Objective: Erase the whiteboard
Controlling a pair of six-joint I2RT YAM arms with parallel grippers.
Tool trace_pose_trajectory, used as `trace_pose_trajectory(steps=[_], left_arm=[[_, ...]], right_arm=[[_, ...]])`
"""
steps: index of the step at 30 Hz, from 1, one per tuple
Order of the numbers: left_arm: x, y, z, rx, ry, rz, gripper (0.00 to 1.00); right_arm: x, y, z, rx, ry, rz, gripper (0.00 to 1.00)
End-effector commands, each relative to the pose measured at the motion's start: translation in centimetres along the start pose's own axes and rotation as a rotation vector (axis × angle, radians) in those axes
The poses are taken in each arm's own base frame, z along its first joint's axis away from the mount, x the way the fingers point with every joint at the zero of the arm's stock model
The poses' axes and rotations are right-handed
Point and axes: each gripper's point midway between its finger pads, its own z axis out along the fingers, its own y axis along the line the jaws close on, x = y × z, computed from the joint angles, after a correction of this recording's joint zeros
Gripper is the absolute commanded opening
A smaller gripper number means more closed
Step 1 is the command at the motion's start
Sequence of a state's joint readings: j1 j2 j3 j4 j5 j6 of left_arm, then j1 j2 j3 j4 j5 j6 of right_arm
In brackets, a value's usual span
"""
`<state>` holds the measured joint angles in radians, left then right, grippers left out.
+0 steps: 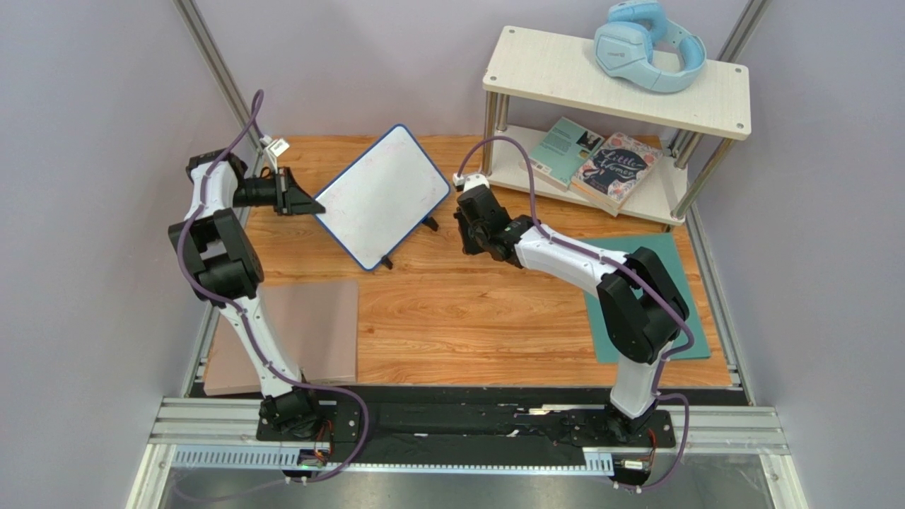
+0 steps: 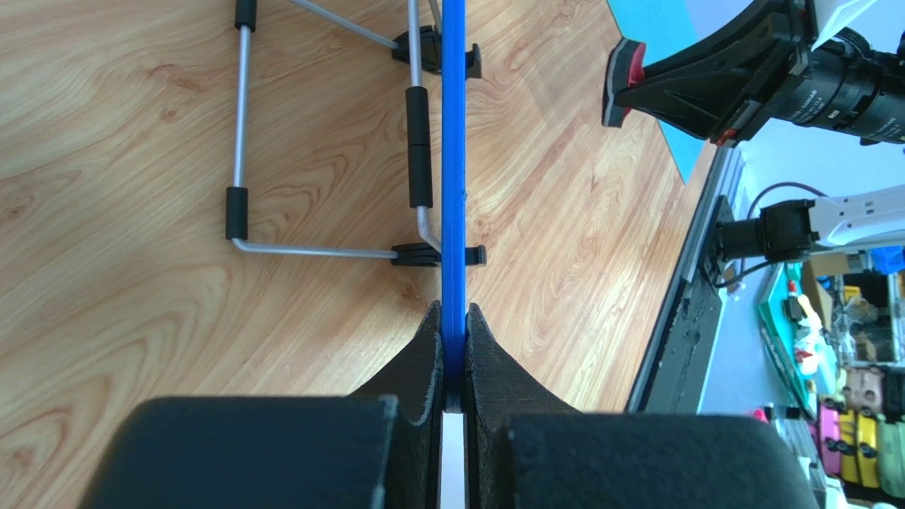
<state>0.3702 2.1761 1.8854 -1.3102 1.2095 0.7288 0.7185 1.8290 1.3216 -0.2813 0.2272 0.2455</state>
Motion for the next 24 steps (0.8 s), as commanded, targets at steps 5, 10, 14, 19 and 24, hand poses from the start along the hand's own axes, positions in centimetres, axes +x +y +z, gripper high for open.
trace_pose_trajectory(steps=[5, 10, 14, 19, 24], left_arm=[[3.6, -5.1, -0.4, 0.082, 0.141, -0.225, 0.00], [4.0, -4.8, -0.6, 0.056, 0.174, -0.223, 0.00], [4.3, -4.6, -0.7, 0.052, 0.186, -0.223, 0.01], [4.2, -4.4, -0.5, 0.056, 0.183, -0.216, 0.18], [3.9, -4.2, -0.7, 0.045, 0.183, -0.201, 0.32]], right_arm=[[5.4, -1.4, -0.5, 0.058, 0.193, -0.003, 0.08], [7.1, -0.8, -0.1, 0.024, 0.256, 0.005, 0.45], [7.6, -0.9, 0.0, 0.028, 0.270, 0.006, 0.64], [7.6, -0.9, 0.1, 0.031, 0.271, 0.007, 0.72], [7.5, -0.9, 0.0, 0.026, 0.262, 0.014, 0.80]])
